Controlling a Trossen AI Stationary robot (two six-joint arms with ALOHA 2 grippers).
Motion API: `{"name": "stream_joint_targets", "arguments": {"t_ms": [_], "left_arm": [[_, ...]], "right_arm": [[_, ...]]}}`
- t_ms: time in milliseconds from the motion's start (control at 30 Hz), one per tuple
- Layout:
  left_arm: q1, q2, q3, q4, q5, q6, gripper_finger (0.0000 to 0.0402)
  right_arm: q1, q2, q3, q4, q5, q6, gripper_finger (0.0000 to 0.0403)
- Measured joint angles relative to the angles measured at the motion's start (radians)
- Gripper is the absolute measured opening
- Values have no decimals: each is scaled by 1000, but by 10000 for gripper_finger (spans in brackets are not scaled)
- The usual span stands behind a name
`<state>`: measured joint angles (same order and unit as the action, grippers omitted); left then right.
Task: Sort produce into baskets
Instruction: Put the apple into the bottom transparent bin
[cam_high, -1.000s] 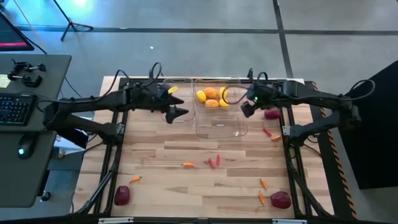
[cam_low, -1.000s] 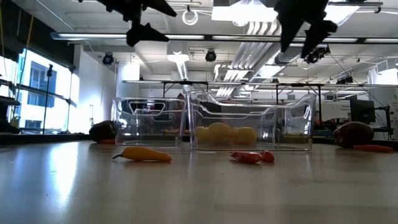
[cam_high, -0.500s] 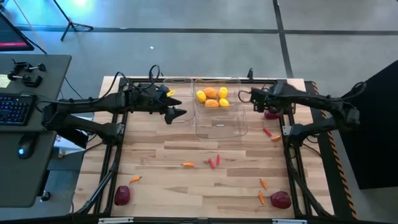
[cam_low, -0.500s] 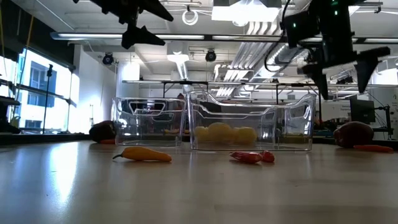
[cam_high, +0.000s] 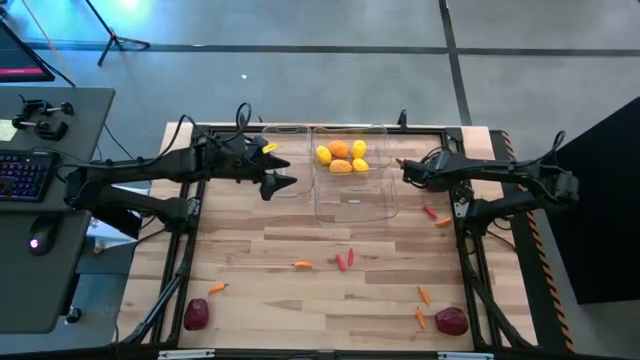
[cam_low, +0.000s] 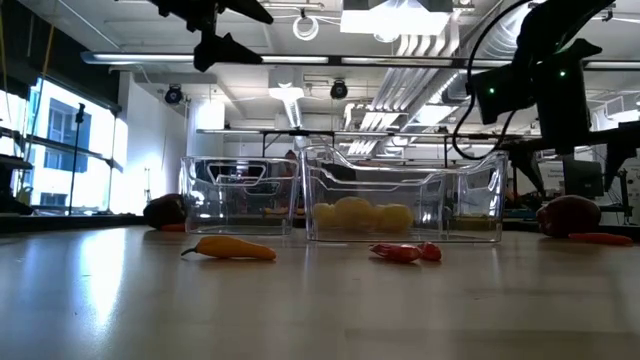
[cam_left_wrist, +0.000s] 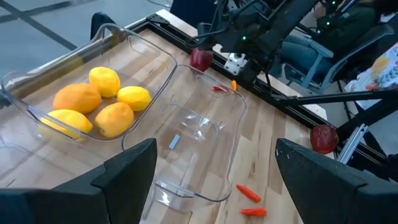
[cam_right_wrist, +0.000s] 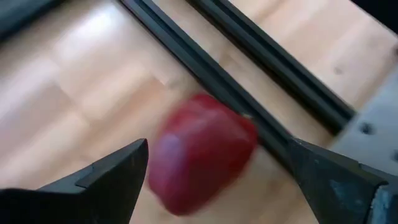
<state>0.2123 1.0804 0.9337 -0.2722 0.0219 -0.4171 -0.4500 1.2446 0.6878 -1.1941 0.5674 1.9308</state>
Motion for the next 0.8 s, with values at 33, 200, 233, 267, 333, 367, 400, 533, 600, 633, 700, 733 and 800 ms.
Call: {"name": "stream_joint_targets", "arguments": {"t_ms": [33, 200, 233, 267, 333, 367, 400, 533, 600, 633, 700, 733, 800], "left_arm": [[3, -1, 0, 1, 0, 0, 315], [18, -5, 0, 0, 0, 0, 315], [21, -5, 0, 0, 0, 0, 315], [25, -4, 0, 0, -1, 0, 315], [30, -4, 0, 0, -2, -1, 315], [31, -4, 0, 0, -2, -9, 315], [33, -4, 0, 0, -2, -18, 315], [37, -4, 0, 0, -4, -28, 315], [37, -4, 0, 0, -4, -45, 315], [37, -4, 0, 0, -4, -55, 315], [36, -4, 0, 0, -4, -72, 315], [36, -4, 0, 0, -4, -76, 315], [36, -4, 0, 0, -5, -77, 315]], "right_arm": [[-5, 0, 1, 7, 21, 2, 371], [-72, 15, 1, 14, -15, 2, 371], [-81, 20, 1, 27, -22, 7, 371], [-86, 26, 1, 48, -23, 19, 371], [-87, 41, 1, 107, -20, 49, 371], [-87, 49, 1, 124, -13, 58, 371], [-92, 63, 1, 135, -6, 67, 371], [-121, 118, 1, 134, -24, 72, 371], [-127, 151, 1, 136, -24, 73, 371], [-130, 167, 1, 146, -25, 74, 371], [-135, 193, 1, 188, -39, 51, 371], [-135, 208, 1, 218, -53, 31, 371], [-134, 237, 1, 274, -78, -11, 371]]}}
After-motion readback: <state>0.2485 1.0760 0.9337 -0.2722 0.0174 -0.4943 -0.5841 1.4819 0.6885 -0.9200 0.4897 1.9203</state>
